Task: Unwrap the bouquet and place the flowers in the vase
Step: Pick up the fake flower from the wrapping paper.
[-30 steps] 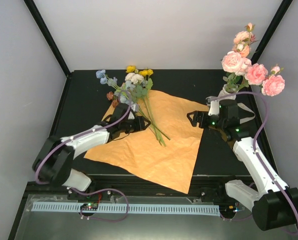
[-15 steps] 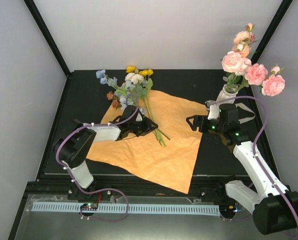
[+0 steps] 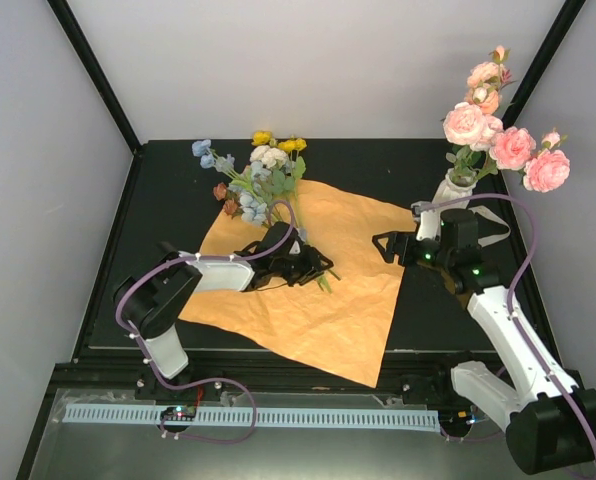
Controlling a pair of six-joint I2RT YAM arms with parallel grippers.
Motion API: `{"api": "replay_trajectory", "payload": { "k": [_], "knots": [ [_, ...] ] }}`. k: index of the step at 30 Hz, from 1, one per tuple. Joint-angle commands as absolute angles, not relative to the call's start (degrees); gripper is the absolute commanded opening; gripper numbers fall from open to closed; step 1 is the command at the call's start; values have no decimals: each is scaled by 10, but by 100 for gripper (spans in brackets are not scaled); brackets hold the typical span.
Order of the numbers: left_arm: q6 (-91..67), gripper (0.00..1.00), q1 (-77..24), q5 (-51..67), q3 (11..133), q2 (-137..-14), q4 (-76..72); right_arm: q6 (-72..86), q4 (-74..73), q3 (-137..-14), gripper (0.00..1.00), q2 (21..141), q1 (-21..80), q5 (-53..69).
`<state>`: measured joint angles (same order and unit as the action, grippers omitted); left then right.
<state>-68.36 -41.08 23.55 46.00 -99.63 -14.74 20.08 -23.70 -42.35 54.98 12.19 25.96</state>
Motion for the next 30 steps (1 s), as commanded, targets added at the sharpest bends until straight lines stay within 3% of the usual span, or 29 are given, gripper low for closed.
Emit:
{"api": "replay_trajectory", "payload": {
  "k": [1,30],
  "knots": [
    [-706,39,-417,192,475,-985,-139,204,-226,-409,87,528,123,265],
    [-771,35,-440,136,509,-1058,-172,212,-217,-389,87,510,123,244]
  ]
}}
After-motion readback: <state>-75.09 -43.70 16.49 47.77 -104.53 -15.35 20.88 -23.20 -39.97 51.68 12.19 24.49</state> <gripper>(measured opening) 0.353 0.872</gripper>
